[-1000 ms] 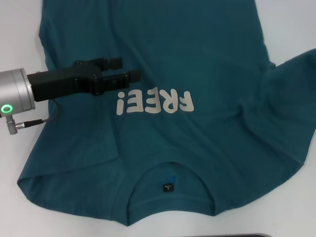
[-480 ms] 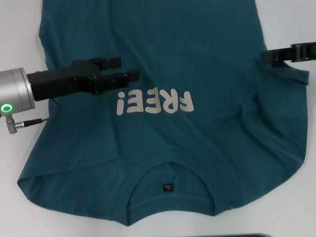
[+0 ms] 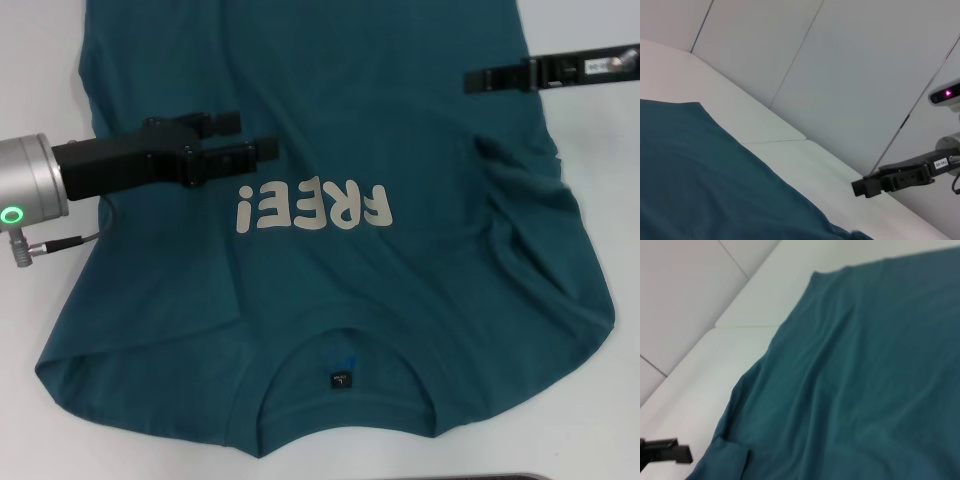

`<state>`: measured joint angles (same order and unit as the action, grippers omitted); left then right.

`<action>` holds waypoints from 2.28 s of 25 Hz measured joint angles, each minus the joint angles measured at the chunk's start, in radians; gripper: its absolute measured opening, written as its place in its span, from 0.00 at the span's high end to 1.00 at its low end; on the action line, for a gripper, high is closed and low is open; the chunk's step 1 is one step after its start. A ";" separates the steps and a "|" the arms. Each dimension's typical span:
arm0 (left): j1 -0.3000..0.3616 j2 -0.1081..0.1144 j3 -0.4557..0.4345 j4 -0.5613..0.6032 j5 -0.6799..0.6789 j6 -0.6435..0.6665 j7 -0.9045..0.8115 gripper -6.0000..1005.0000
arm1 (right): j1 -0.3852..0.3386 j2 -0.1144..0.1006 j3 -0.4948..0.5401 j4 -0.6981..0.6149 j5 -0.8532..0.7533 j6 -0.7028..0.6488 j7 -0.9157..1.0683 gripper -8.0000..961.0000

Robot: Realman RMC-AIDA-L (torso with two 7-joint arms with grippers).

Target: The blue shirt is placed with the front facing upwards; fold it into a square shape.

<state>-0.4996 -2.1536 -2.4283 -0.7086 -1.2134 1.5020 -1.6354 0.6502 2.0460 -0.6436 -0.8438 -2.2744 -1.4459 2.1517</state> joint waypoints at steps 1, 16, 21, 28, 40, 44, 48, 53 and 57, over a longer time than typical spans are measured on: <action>0.000 0.000 0.000 0.000 0.000 -0.002 0.000 0.16 | 0.013 0.000 -0.001 0.019 0.002 0.016 -0.014 0.84; -0.001 0.002 0.000 0.000 0.000 -0.006 -0.002 0.16 | -0.057 -0.044 -0.003 0.051 -0.002 -0.050 -0.055 0.45; 0.003 -0.002 0.000 0.000 0.000 -0.004 -0.003 0.16 | -0.104 -0.067 -0.001 0.051 -0.002 -0.094 -0.035 0.42; 0.004 -0.007 0.000 0.002 -0.001 0.001 -0.004 0.16 | -0.163 -0.102 0.000 0.043 -0.011 -0.121 0.048 0.41; -0.001 -0.007 0.000 0.015 -0.002 -0.006 0.001 0.16 | -0.161 -0.106 0.004 0.102 -0.061 -0.072 0.092 0.41; -0.002 -0.007 0.000 0.015 -0.001 -0.007 0.004 0.16 | -0.150 -0.097 0.004 0.118 -0.062 -0.047 0.092 0.41; -0.002 -0.006 0.000 0.015 0.000 -0.009 0.013 0.16 | -0.133 -0.096 0.005 0.163 -0.062 -0.018 0.092 0.41; 0.000 -0.006 0.000 0.015 0.000 -0.017 0.014 0.16 | -0.127 -0.098 0.012 0.201 -0.058 0.004 0.101 0.41; 0.001 -0.005 0.000 0.015 0.000 -0.017 0.014 0.16 | -0.133 -0.095 0.044 0.200 -0.056 0.005 0.104 0.41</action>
<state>-0.4988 -2.1584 -2.4283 -0.6933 -1.2132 1.4847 -1.6213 0.5171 1.9514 -0.5995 -0.6433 -2.3307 -1.4406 2.2556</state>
